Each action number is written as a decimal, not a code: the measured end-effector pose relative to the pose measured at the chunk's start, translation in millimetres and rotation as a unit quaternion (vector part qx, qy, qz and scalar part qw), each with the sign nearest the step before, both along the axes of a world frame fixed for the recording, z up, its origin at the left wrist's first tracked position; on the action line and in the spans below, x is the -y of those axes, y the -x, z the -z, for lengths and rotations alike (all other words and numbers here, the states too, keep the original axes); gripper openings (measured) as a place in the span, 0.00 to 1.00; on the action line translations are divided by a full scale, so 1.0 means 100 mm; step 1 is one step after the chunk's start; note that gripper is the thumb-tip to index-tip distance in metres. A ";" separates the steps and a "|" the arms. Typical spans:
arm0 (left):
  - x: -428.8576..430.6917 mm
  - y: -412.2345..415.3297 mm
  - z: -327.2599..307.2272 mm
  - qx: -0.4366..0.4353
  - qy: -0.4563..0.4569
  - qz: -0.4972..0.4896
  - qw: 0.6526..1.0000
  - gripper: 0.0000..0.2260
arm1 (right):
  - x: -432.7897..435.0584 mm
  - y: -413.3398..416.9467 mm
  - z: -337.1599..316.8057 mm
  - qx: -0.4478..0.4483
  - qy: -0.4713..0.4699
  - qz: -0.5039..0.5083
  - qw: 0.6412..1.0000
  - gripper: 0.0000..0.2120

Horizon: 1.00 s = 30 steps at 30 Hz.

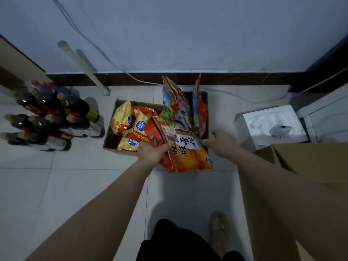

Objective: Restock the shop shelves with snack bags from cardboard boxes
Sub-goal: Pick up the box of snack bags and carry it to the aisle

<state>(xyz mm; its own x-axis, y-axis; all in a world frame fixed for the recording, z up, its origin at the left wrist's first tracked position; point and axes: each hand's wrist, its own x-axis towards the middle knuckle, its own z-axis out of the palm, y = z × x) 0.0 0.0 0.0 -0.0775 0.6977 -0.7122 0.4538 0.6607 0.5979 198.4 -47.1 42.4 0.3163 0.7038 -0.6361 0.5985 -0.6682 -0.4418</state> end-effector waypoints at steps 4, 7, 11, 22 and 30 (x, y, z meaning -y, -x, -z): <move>-0.05 -0.03 0.46 0.086 0.065 -0.027 0.994 0.29 | -0.06 -0.08 0.41 -0.014 0.018 0.014 1.000 0.25; -0.13 -0.08 0.64 0.103 0.084 -0.047 0.990 0.30 | -0.08 -0.12 0.66 -0.049 0.017 0.040 0.998 0.25; -0.26 -0.17 0.93 0.114 0.101 -0.032 0.988 0.29 | -0.13 -0.17 0.83 -0.093 -0.013 0.060 0.994 0.24; -0.48 -0.37 1.47 0.054 0.076 -0.107 0.990 0.54 | -0.36 -0.30 1.42 -0.209 -0.015 0.152 0.966 0.33; -0.58 -0.33 1.77 0.071 0.076 -0.100 0.989 0.57 | -0.51 -0.46 2.10 -0.248 0.026 0.159 0.955 0.47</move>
